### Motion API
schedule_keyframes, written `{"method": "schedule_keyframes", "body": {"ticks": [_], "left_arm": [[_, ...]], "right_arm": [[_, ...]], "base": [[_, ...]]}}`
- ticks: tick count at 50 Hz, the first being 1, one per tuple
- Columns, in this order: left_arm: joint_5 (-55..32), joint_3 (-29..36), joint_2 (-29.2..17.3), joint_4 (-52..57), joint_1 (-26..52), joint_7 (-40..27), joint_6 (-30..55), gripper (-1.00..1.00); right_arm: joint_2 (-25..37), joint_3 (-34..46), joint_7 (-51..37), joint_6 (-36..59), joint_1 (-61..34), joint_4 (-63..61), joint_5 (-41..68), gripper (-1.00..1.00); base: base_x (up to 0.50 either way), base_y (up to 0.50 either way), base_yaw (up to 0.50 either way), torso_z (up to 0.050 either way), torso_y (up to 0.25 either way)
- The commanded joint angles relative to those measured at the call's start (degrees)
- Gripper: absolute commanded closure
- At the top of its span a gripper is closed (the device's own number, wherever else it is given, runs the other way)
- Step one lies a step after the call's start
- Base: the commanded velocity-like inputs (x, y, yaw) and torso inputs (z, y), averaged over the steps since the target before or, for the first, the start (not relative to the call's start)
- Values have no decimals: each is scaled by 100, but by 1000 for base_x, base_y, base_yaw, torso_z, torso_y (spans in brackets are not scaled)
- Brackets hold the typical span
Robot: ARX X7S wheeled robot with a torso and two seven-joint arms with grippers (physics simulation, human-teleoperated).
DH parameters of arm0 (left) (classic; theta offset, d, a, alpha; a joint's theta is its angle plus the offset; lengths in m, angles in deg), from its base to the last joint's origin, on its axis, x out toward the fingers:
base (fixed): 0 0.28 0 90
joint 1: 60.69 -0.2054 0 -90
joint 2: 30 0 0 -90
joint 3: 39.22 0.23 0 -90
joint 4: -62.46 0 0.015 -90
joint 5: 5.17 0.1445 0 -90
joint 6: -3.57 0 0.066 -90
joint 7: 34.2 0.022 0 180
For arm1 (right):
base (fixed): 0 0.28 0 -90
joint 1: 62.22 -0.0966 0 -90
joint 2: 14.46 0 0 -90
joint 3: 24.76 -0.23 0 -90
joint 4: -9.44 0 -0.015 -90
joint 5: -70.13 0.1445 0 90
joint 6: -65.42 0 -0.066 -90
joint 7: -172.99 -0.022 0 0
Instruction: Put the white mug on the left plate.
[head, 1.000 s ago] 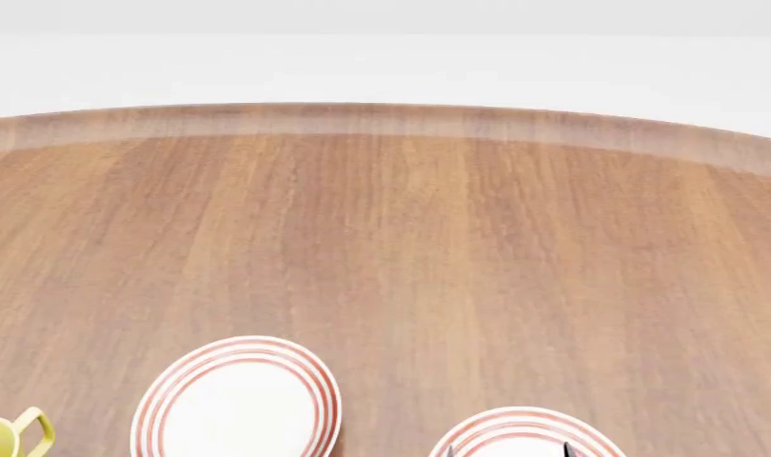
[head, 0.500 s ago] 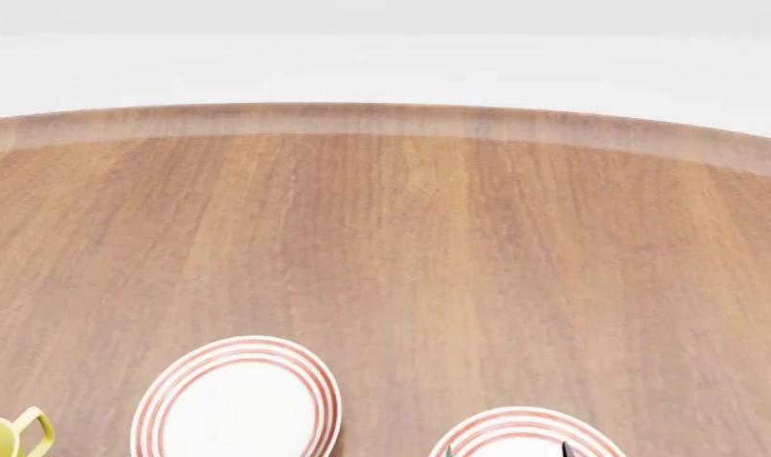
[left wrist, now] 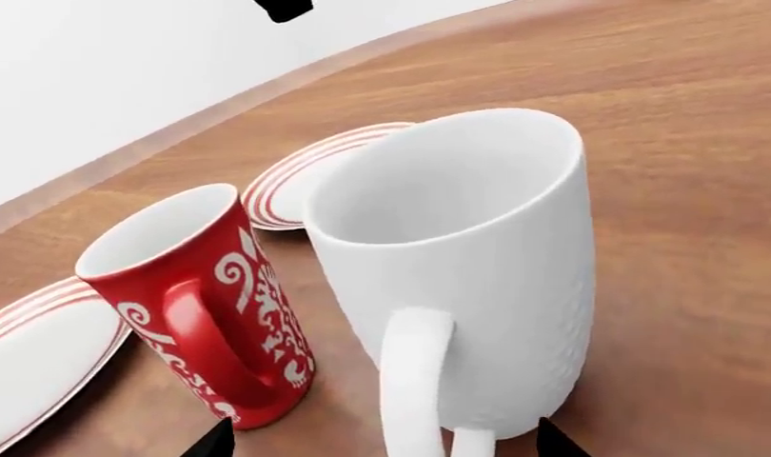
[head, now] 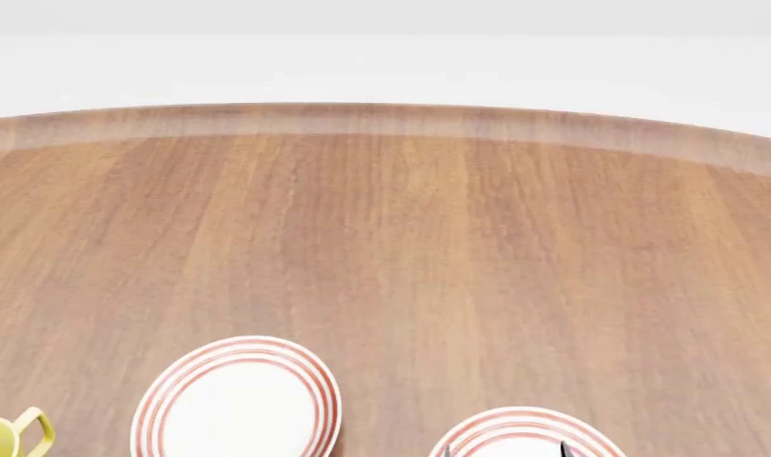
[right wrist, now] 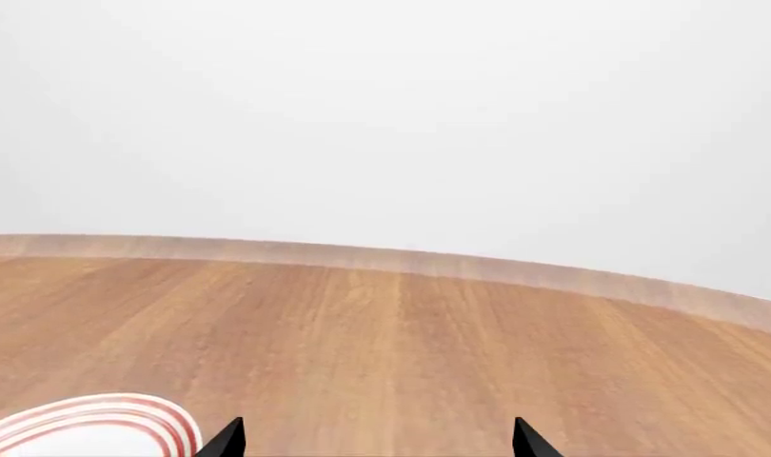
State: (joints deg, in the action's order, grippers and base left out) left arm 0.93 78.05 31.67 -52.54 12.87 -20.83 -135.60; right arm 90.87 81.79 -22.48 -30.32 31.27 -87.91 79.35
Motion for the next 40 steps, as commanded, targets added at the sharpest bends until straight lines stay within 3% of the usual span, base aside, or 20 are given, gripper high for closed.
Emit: {"method": "schedule_keyframes", "body": {"ticks": [1,13,14,40], "left_arm": [[-14,115,72,-120,168,95,21,-100],[-29,201,142,-287,277,132,-13,-100],[-26,227,154,-343,298,153,-37,100],[135,82,-90,425,-276,-217,-245,100]], "right_arm": [[15,32,-15,11,-29,38,12,-100],[36,52,-45,12,-24,14,29,-100],[40,50,-50,5,-17,8,30,-100],[83,103,-116,26,-28,-13,41,-100]], "base": [[0,0,0,0,0],[0,0,0,0,0],[0,0,0,0,0],[0,0,0,0,0]]}}
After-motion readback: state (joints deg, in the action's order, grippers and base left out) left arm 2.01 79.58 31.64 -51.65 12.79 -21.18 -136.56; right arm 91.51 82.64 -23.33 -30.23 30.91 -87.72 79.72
